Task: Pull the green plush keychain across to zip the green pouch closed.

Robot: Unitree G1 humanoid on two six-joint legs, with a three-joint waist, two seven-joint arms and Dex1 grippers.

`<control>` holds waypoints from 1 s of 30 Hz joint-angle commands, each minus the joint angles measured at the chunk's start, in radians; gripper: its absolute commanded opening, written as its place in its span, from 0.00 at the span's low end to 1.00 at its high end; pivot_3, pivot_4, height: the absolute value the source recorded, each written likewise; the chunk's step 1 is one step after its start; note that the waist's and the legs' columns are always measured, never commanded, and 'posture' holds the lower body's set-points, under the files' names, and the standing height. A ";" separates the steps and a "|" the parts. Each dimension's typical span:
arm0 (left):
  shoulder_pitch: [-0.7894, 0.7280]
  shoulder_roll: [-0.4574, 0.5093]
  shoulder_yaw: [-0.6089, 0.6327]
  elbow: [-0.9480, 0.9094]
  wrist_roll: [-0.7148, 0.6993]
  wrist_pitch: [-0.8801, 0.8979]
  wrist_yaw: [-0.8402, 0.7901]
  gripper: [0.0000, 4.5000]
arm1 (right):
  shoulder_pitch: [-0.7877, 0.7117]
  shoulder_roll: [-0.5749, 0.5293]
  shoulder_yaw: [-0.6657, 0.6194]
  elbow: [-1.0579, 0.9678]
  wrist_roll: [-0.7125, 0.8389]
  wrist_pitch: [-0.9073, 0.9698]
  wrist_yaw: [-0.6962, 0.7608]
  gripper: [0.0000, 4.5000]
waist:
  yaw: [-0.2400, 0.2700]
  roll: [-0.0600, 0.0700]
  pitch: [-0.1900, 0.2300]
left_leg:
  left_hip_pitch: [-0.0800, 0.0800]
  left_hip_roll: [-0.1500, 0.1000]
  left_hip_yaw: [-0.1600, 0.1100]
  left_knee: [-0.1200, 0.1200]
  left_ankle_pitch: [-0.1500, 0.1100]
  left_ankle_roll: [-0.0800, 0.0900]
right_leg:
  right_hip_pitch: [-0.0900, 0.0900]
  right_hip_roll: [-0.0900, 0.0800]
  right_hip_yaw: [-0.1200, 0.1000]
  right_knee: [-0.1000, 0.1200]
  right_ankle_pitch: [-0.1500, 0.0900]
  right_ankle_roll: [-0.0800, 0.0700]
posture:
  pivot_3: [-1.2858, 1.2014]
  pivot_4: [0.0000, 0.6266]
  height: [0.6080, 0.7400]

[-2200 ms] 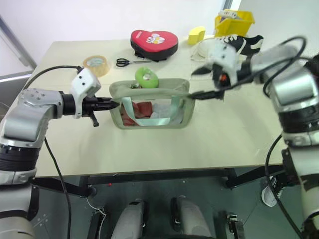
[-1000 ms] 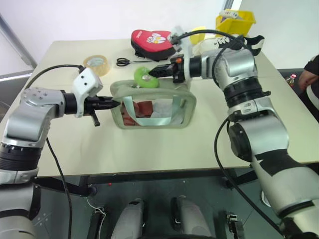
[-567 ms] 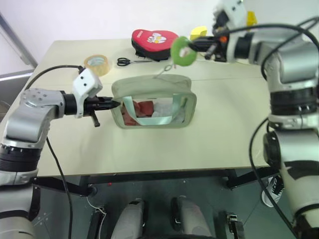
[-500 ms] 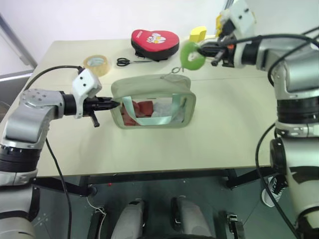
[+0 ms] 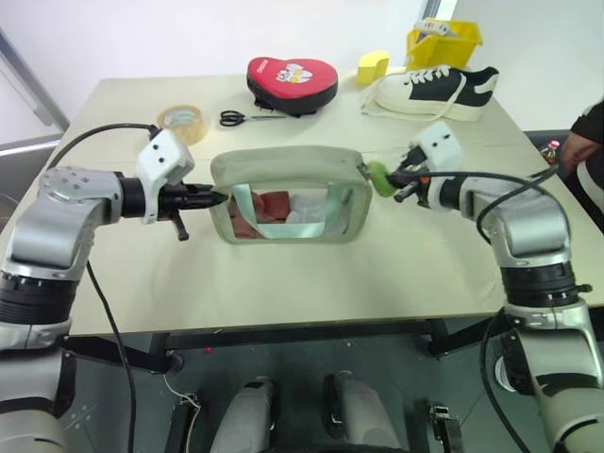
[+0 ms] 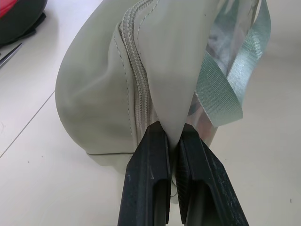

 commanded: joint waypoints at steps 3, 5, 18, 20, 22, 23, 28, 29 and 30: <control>-0.007 0.031 0.021 -0.008 0.005 0.002 0.000 0.00 | -0.046 -0.081 -0.074 0.039 -0.006 -0.040 -0.026 0.00 | -0.001 0.000 0.000 | 0.000 0.000 0.000 0.000 0.000 0.000 | 0.000 0.000 0.000 0.000 0.000 0.000 | 0.52 0.24 1.00; -0.008 0.028 0.019 -0.009 0.006 0.004 0.003 0.00 | -0.025 -0.072 -0.066 0.047 -0.005 -0.049 -0.032 0.00 | -0.002 0.000 0.000 | 0.000 0.000 0.000 0.000 0.000 0.000 | 0.000 0.000 0.000 0.000 0.000 0.000 | 0.52 0.24 1.00; -0.023 0.011 0.008 -0.002 0.014 -0.002 0.012 0.00 | 0.182 0.158 0.087 0.046 -0.022 -0.098 -0.102 0.00 | -0.002 -0.001 -0.001 | 0.000 0.000 0.000 0.001 0.000 0.000 | 0.001 0.000 0.000 0.001 0.000 0.000 | 0.52 0.24 1.00; -0.020 0.012 0.011 -0.003 0.014 -0.002 0.012 0.00 | 0.176 0.135 0.088 0.071 -0.042 -0.123 -0.100 0.00 | -0.001 -0.001 -0.001 | 0.001 0.000 0.000 0.001 0.000 0.000 | 0.001 0.001 0.000 0.001 0.000 0.000 | 0.52 0.24 1.00; -0.017 0.010 0.013 -0.002 0.015 -0.004 0.016 0.00 | 0.154 0.101 0.081 0.099 -0.053 -0.147 -0.090 0.00 | -0.001 -0.001 -0.001 | 0.001 0.000 0.000 0.001 0.000 0.000 | 0.001 0.001 0.000 0.001 0.000 0.000 | 0.52 0.24 1.00; -0.016 0.008 0.014 -0.002 0.015 -0.005 0.017 0.00 | 0.136 0.084 0.069 0.100 -0.043 -0.152 -0.071 0.00 | -0.001 -0.001 -0.001 | 0.001 0.000 0.000 0.001 0.000 0.000 | 0.001 0.001 0.000 0.001 0.000 0.000 | 0.52 0.24 1.00; -0.024 -0.001 0.032 0.008 0.011 0.007 0.042 0.18 | 0.047 -0.012 0.024 0.031 0.052 -0.098 0.074 0.21 | -0.001 0.000 0.000 | 0.001 0.000 0.000 0.001 0.000 0.000 | 0.001 0.001 0.000 0.000 0.000 0.000 | 0.52 0.24 1.00; -0.027 0.007 0.046 0.004 -0.013 0.024 0.026 0.25 | 0.017 -0.051 0.016 0.007 0.078 -0.081 0.123 0.31 | -0.002 0.000 0.000 | 0.001 0.000 0.000 0.000 0.000 0.000 | 0.001 0.001 0.000 0.000 0.000 0.000 | 0.52 0.24 1.00; -0.031 0.016 0.059 0.001 -0.031 0.037 0.013 0.36 | -0.008 -0.094 0.010 -0.016 0.101 -0.068 0.176 0.43 | -0.001 0.000 0.000 | 0.001 0.000 0.000 0.000 0.000 0.000 | 0.001 0.001 0.000 0.000 0.000 0.000 | 0.52 0.24 1.00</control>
